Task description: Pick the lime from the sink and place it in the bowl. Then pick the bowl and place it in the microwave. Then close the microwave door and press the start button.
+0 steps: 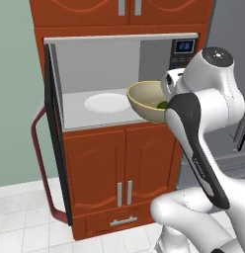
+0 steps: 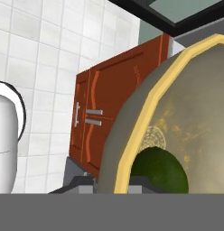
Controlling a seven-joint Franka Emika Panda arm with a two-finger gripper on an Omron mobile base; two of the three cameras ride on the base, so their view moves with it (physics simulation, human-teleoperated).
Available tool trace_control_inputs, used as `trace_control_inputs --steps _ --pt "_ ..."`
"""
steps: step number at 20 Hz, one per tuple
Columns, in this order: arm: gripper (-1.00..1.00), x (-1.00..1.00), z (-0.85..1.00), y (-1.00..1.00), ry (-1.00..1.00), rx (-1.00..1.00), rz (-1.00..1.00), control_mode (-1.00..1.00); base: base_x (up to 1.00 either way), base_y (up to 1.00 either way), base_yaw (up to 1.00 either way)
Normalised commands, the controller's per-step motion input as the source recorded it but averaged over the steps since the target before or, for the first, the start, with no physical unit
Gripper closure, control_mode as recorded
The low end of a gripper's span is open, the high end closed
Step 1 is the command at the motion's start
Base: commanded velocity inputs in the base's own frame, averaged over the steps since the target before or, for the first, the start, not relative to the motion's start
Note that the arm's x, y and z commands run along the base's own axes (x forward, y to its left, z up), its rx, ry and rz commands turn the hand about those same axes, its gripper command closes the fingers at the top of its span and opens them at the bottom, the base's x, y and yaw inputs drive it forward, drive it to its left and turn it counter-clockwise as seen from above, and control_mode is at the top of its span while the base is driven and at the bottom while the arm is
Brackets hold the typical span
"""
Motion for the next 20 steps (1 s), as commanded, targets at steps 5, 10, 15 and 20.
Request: trace_control_inputs --steps 5,10,15,20 --pt "1.0 0.0 0.0 0.0 0.0 0.0 0.0 1.0 0.01 0.0 0.01" --pt "1.0 0.0 0.0 0.0 0.0 0.0 0.0 1.0 0.03 0.0 0.0" --pt "1.0 0.02 -0.03 0.0 0.0 0.0 0.0 -1.0 0.03 0.0 0.0" --pt "1.0 0.5 -0.34 0.0 0.0 -0.01 0.04 -1.0 0.0 0.0 0.0"
